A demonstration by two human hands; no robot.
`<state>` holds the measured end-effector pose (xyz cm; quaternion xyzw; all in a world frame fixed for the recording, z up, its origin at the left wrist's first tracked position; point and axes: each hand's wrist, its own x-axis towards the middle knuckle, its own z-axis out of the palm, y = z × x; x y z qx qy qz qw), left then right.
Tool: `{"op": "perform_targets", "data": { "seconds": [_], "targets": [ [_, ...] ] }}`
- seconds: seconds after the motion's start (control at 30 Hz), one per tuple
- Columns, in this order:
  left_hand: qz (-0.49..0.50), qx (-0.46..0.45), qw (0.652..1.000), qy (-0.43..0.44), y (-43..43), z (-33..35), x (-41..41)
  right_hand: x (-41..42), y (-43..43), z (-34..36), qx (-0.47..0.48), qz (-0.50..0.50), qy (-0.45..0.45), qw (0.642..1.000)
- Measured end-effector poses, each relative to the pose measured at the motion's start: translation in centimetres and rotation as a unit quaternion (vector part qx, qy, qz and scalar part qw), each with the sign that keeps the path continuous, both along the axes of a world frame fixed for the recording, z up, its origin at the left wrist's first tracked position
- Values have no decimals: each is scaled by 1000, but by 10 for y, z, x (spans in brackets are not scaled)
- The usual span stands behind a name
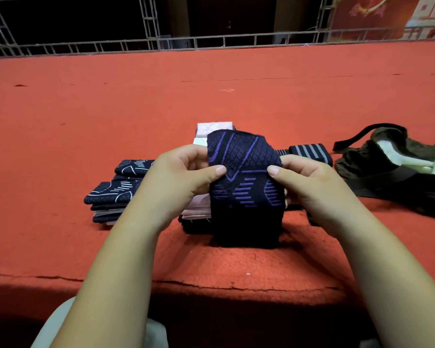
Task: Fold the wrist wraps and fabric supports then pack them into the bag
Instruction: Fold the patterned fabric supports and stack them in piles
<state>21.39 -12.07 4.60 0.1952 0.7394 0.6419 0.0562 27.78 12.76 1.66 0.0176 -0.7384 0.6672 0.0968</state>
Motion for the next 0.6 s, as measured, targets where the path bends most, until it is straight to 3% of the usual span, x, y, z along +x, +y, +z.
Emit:
{"op": "perform_targets", "data": {
  "seconds": [0.2, 0.6],
  "targets": [
    [-34, -19, 999, 14, -11, 0, -4, 0, -5, -1, -20, -17, 9, 1000],
    [-28, 144, 985, -91, -2, 3, -3, 1, -12, 7, -172, 13, 30, 985]
  ]
}}
